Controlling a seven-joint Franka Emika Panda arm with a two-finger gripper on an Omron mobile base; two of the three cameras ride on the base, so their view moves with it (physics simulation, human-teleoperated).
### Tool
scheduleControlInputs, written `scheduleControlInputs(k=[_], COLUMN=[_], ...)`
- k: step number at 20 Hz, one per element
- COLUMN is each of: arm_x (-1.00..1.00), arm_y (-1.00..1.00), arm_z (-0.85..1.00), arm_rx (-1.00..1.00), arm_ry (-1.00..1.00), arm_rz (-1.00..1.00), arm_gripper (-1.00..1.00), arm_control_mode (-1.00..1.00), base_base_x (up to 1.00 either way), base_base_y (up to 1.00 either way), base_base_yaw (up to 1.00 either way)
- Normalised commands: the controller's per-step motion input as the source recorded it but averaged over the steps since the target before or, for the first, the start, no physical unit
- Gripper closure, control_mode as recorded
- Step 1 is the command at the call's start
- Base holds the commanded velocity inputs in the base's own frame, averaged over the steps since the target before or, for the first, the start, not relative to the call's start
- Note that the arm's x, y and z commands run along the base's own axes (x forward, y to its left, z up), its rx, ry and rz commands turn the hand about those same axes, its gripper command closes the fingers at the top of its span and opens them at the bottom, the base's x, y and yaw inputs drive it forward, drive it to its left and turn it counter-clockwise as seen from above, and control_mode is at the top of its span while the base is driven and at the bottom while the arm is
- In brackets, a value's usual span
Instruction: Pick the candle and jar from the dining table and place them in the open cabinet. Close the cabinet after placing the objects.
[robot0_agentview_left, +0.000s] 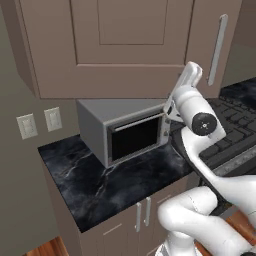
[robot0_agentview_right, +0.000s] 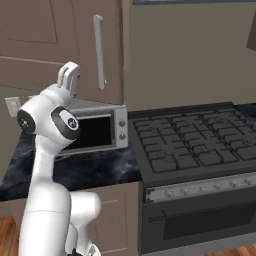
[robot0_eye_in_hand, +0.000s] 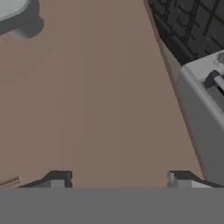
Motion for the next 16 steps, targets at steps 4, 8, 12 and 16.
scheduleControlInputs(k=[4, 8, 12, 16], arm_x=[0.84, 0.87, 0.95, 0.94], arm_y=[-0.26, -0.26, -0.29, -0.28], arm_z=[0.00, 0.00, 0.00, 0.00], arm_rx=[0.04, 0.05, 0.06, 0.07], arm_ry=[0.02, 0.04, 0.05, 0.06], arm_rz=[0.01, 0.01, 0.02, 0.01], arm_gripper=[-1.00, -1.00, -1.00, -1.00], arm_control_mode=[-1.00, -1.00, -1.00, -1.00], base_base_x=[0.00, 0.00, 0.00, 0.00], base_base_y=[0.00, 0.00, 0.00, 0.00], base_base_yaw=[0.00, 0.00, 0.00, 0.00])
